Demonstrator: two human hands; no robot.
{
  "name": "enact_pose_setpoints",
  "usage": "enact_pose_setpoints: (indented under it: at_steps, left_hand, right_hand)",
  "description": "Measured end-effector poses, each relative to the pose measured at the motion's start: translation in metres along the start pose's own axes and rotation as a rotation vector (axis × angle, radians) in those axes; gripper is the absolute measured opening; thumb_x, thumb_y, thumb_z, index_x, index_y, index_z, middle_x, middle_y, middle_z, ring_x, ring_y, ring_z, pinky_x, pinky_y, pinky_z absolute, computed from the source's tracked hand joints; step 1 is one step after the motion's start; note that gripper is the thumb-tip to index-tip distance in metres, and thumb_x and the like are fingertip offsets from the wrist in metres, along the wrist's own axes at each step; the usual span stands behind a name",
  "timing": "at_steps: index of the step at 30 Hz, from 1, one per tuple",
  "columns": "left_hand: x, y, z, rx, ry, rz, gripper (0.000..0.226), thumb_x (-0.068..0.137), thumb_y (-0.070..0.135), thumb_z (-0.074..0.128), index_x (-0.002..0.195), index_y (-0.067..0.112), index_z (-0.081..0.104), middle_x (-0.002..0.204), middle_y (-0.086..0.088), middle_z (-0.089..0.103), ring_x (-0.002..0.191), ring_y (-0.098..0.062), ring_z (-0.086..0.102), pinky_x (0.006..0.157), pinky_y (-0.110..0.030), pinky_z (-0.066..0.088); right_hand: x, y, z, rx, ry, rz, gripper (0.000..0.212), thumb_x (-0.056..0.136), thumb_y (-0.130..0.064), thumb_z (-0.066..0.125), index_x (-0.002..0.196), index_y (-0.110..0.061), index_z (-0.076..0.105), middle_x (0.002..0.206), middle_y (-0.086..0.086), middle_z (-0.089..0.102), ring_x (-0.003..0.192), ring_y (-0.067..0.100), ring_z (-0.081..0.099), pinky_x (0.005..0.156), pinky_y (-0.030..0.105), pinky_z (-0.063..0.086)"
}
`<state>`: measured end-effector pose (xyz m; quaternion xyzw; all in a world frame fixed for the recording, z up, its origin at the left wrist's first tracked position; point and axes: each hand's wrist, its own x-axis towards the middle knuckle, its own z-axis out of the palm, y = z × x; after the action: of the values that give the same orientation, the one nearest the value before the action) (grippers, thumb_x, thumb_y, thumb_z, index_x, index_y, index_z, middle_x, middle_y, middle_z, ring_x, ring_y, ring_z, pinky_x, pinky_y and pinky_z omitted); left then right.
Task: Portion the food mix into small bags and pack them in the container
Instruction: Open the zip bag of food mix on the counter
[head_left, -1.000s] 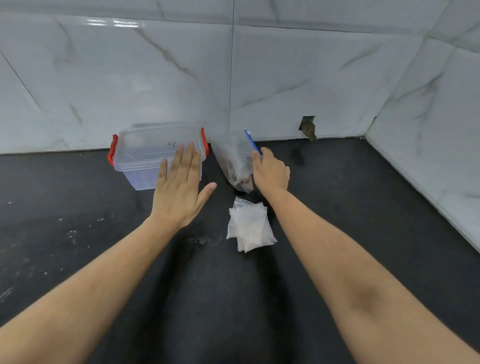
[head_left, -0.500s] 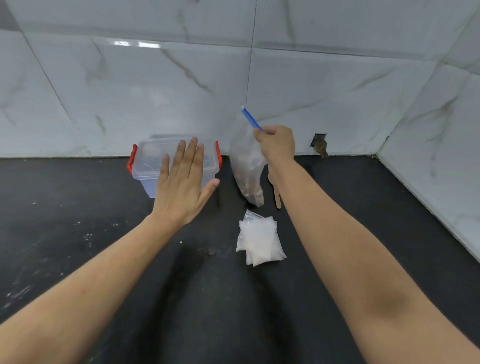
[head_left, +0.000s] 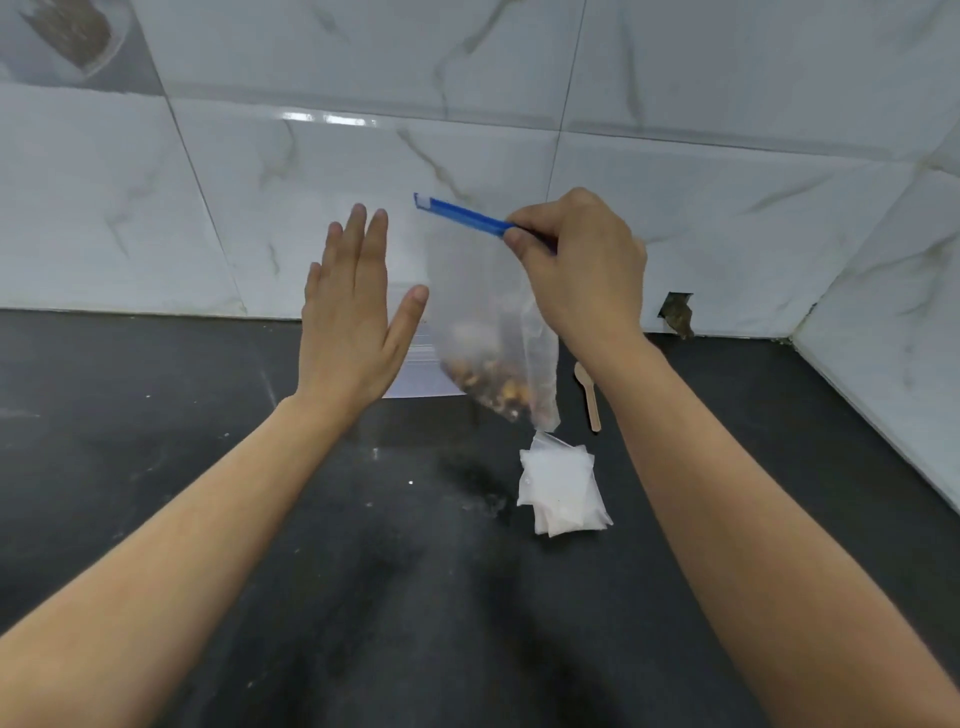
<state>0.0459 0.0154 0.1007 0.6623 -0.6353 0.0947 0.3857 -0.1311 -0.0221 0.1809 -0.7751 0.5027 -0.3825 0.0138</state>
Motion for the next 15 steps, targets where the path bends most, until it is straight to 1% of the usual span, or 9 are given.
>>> enact_pose_setpoints:
  at_steps: [2,4,5,6,8,9,10,13,15]
  left_hand:
    - [-0.006,-0.002,-0.003,-0.088,0.019,0.008,0.066,0.097,0.048,0.028,0.152,0.015,0.011,0.160,-0.005,0.012,0.147,-0.024,0.008,0.118,-0.047,0.012]
    - [-0.015,-0.006,-0.003,-0.165,0.083,0.024,0.060,0.099,0.043,0.032,0.149,0.012,0.021,0.155,-0.005,0.026,0.142,-0.022,0.024,0.113,-0.052,0.026]
    - [-0.021,-0.009,-0.002,-0.194,0.138,0.024,0.056,0.099,0.039,0.035,0.146,0.010,0.026,0.149,-0.005,0.035,0.136,-0.020,0.032,0.111,-0.047,0.031]
    - [-0.026,-0.012,-0.002,-0.218,0.199,0.014,0.053,0.099,0.035,0.038,0.144,0.007,0.030,0.141,-0.005,0.041,0.129,-0.017,0.038,0.109,-0.037,0.034]
    - [-0.037,-0.016,-0.001,-0.265,0.287,-0.023,0.047,0.099,0.025,0.043,0.140,0.003,0.037,0.125,-0.003,0.043,0.113,-0.008,0.043,0.100,-0.012,0.031]
    - [-0.043,-0.019,0.001,-0.282,0.315,-0.025,0.044,0.098,0.021,0.045,0.138,0.002,0.040,0.119,-0.002,0.042,0.107,-0.006,0.042,0.095,-0.007,0.029]
    - [-0.048,-0.021,0.003,-0.293,0.342,-0.013,0.041,0.098,0.018,0.046,0.135,0.002,0.044,0.114,-0.002,0.042,0.103,-0.006,0.042,0.092,-0.007,0.030]
    - [-0.065,-0.027,0.009,-0.330,0.425,-0.002,0.032,0.097,0.013,0.045,0.126,0.002,0.054,0.107,0.001,0.046,0.099,-0.013,0.048,0.089,-0.017,0.037]
    - [-0.076,-0.029,0.013,-0.366,0.477,-0.034,0.028,0.095,0.008,0.047,0.121,0.005,0.058,0.104,0.005,0.049,0.096,-0.008,0.050,0.088,-0.020,0.041]
  right_hand:
    - [-0.012,-0.006,0.001,0.029,-0.034,-0.024,0.020,0.095,-0.033,0.053,0.098,-0.033,0.073,0.077,-0.007,0.048,0.076,0.013,0.049,0.072,0.032,0.035]
    - [-0.023,-0.009,0.008,0.109,-0.100,-0.048,0.020,0.094,-0.030,0.054,0.095,-0.029,0.074,0.075,-0.001,0.056,0.078,0.018,0.054,0.076,0.036,0.040]
    - [-0.028,-0.009,0.013,0.144,-0.127,-0.056,0.019,0.094,-0.030,0.055,0.094,-0.028,0.074,0.078,0.003,0.060,0.081,0.020,0.055,0.079,0.039,0.042]
    - [-0.032,-0.008,0.018,0.164,-0.147,-0.056,0.019,0.094,-0.030,0.056,0.095,-0.028,0.075,0.082,0.005,0.062,0.084,0.021,0.056,0.081,0.042,0.043]
    - [-0.041,-0.004,0.031,0.174,-0.166,-0.059,0.020,0.094,-0.031,0.055,0.097,-0.031,0.074,0.086,0.004,0.061,0.089,0.021,0.054,0.081,0.041,0.041]
    - [-0.045,-0.002,0.037,0.168,-0.163,-0.063,0.020,0.094,-0.032,0.054,0.097,-0.032,0.074,0.086,0.003,0.060,0.090,0.021,0.053,0.080,0.040,0.039]
    - [-0.049,0.001,0.041,0.157,-0.153,-0.070,0.020,0.094,-0.033,0.054,0.098,-0.034,0.073,0.086,0.001,0.060,0.091,0.020,0.052,0.079,0.038,0.037]
    - [-0.063,0.006,0.050,0.093,-0.127,-0.100,0.021,0.095,-0.037,0.052,0.103,-0.038,0.071,0.088,-0.007,0.055,0.096,0.018,0.048,0.078,0.036,0.031]
    - [-0.073,0.007,0.053,0.030,-0.089,-0.123,0.021,0.095,-0.039,0.051,0.105,-0.040,0.070,0.090,-0.010,0.053,0.099,0.017,0.047,0.078,0.036,0.029]
